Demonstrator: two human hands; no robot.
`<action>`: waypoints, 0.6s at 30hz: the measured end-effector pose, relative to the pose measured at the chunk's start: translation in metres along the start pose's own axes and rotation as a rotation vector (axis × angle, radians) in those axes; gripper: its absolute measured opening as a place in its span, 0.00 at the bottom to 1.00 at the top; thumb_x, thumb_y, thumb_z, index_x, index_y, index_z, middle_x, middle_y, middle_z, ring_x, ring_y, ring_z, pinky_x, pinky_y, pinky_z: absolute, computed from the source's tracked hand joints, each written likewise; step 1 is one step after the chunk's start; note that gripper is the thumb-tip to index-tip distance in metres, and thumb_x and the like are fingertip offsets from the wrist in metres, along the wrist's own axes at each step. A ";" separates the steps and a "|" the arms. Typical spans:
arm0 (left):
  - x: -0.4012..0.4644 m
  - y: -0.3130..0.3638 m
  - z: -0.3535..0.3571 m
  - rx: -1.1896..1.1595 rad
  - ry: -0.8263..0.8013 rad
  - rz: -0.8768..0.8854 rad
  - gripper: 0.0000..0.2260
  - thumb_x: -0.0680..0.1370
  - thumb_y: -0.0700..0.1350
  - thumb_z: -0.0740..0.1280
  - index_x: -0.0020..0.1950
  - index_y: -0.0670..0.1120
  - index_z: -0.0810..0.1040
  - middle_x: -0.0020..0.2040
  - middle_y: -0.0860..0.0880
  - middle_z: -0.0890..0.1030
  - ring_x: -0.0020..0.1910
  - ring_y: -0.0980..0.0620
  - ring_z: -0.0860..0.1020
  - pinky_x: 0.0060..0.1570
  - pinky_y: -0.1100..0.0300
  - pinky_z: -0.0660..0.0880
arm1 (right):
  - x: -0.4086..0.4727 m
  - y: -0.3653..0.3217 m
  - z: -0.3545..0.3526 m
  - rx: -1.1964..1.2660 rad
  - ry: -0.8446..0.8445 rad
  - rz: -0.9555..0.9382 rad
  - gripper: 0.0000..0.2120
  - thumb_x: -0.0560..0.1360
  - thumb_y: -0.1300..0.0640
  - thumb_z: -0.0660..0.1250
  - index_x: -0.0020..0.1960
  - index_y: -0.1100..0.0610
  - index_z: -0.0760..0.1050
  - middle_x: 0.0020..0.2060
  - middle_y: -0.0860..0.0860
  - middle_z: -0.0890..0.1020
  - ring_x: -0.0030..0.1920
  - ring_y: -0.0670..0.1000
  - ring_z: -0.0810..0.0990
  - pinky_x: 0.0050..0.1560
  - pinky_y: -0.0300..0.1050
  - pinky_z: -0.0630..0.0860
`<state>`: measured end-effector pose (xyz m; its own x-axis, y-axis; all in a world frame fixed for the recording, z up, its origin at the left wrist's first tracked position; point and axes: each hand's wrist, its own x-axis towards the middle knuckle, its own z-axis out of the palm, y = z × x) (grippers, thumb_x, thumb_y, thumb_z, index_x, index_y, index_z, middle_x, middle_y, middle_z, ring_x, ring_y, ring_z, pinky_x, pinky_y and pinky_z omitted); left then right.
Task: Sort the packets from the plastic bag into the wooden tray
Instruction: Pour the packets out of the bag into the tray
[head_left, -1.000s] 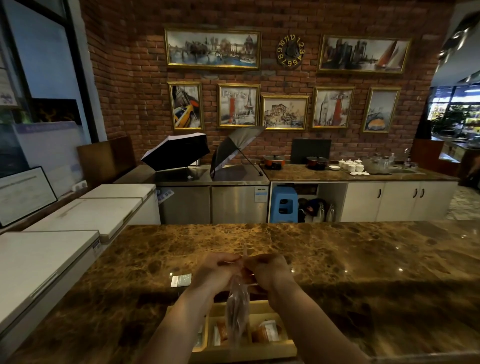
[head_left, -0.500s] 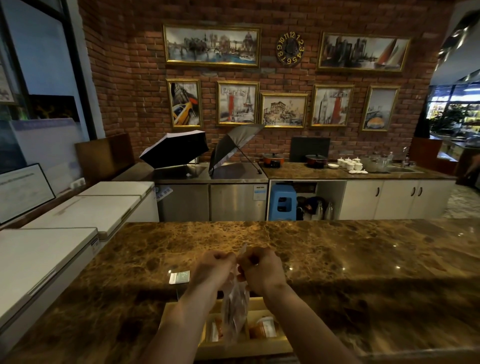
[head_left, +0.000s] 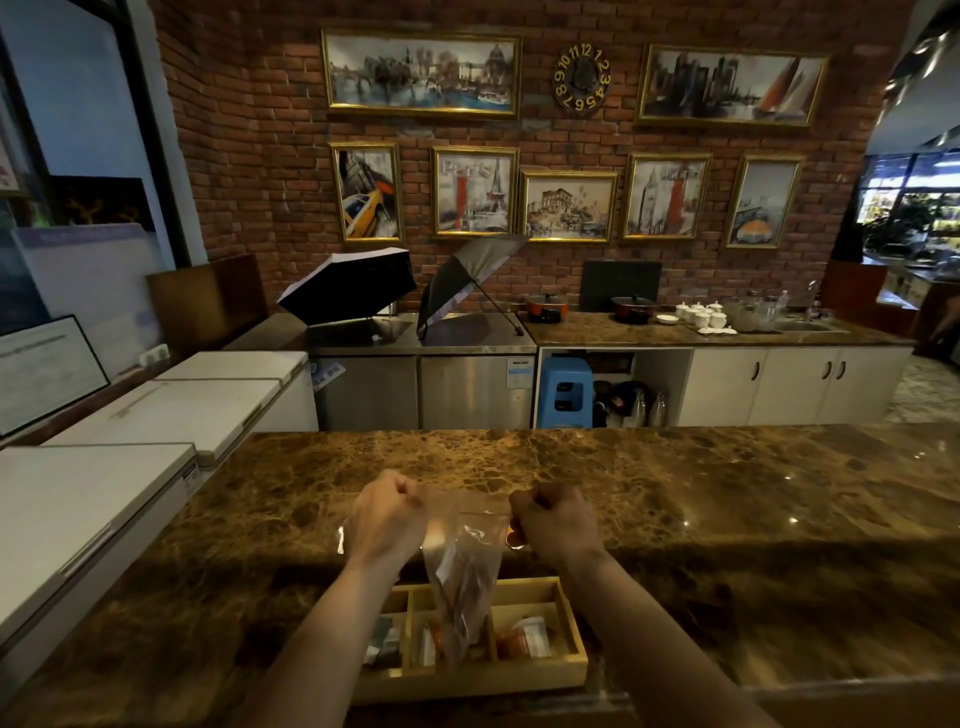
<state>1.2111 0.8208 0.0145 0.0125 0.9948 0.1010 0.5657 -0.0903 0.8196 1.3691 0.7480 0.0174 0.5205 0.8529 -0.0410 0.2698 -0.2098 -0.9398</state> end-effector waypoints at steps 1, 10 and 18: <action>-0.001 0.003 0.002 0.015 -0.010 0.035 0.06 0.81 0.48 0.61 0.46 0.50 0.75 0.47 0.48 0.78 0.47 0.49 0.76 0.46 0.52 0.73 | 0.002 0.002 0.002 0.002 -0.005 0.016 0.13 0.81 0.53 0.65 0.43 0.58 0.82 0.41 0.55 0.86 0.42 0.54 0.86 0.48 0.54 0.85; -0.003 0.024 0.014 -0.129 -0.035 0.048 0.05 0.83 0.48 0.61 0.52 0.50 0.75 0.48 0.47 0.79 0.46 0.47 0.80 0.47 0.45 0.83 | 0.013 0.061 -0.010 0.239 -0.198 0.412 0.16 0.83 0.49 0.59 0.57 0.58 0.80 0.50 0.60 0.85 0.50 0.60 0.84 0.47 0.55 0.82; -0.001 0.046 0.005 -0.810 -0.167 -0.148 0.06 0.83 0.42 0.62 0.57 0.46 0.78 0.50 0.47 0.85 0.48 0.48 0.85 0.44 0.50 0.84 | 0.009 0.079 -0.013 0.587 -0.526 0.421 0.20 0.79 0.51 0.64 0.64 0.61 0.80 0.62 0.65 0.82 0.63 0.66 0.81 0.58 0.62 0.81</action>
<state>1.2411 0.8156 0.0496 0.1431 0.9871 -0.0720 -0.1950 0.0995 0.9757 1.4055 0.7333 -0.0530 0.0046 0.8996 -0.4367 -0.3936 -0.3999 -0.8278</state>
